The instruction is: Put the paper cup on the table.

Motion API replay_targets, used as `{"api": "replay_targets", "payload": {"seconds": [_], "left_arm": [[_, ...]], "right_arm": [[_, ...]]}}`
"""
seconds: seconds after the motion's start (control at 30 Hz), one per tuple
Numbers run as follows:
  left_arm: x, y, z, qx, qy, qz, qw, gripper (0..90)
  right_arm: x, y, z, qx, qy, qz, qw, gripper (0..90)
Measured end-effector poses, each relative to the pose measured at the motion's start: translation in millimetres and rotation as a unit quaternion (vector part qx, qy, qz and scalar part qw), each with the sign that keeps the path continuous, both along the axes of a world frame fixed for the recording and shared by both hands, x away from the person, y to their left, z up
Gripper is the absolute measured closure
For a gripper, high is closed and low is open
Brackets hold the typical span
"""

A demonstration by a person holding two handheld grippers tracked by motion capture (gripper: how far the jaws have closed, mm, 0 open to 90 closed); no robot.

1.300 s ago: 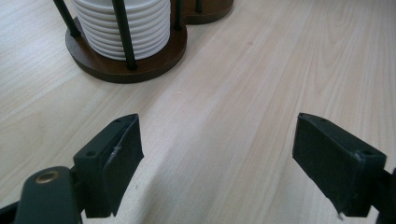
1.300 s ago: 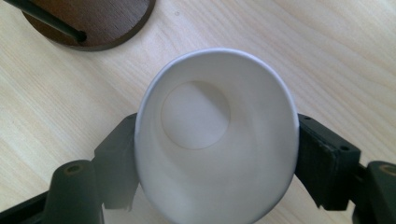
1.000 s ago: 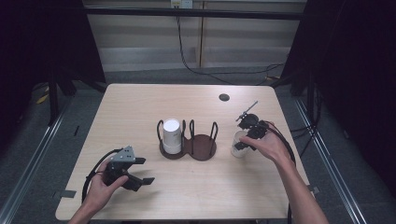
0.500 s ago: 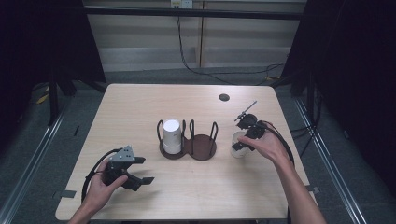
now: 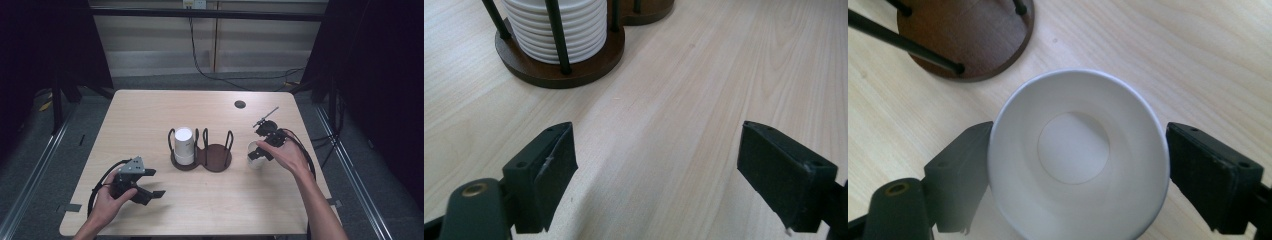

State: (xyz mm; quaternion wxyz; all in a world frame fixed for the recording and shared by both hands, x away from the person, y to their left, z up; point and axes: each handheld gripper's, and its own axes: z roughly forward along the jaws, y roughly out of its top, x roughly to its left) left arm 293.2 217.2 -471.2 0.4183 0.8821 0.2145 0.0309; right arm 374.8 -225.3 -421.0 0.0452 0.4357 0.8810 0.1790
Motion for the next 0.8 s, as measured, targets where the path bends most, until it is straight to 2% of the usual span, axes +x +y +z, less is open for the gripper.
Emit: {"api": "replay_targets", "payload": {"seconds": [0.1, 0.2, 0.43, 0.6, 0.8], "left_arm": [[-0.4, -0.1, 0.0, -0.003, 0.001, 0.002, 1.0000, 16.0], [-0.2, 0.3, 0.2, -0.001, 0.000, 0.001, 1.0000, 16.0], [0.4, -0.5, -0.1, 0.004, -0.002, -0.003, 1.0000, 16.0], [0.0, -0.8, -0.2, 0.003, -0.001, -0.003, 1.0000, 16.0], [-0.5, -0.9, 0.2, 0.001, -0.001, 0.000, 1.0000, 16.0]], "right_arm": [[-0.7, -2.3, 1.4, 0.019, -0.006, -0.008, 0.9998, 14.0], [-1.5, -4.1, 4.2, 0.026, -0.016, -0.012, 0.9995, 14.0], [-7.8, -10.3, 8.4, 0.061, -0.038, -0.025, 0.9971, 13.8], [-13.0, -11.9, 11.6, 0.080, -0.062, -0.036, 0.9942, 13.9], [-22.0, -13.1, 15.4, 0.108, -0.100, -0.050, 0.9878, 14.1]]}}
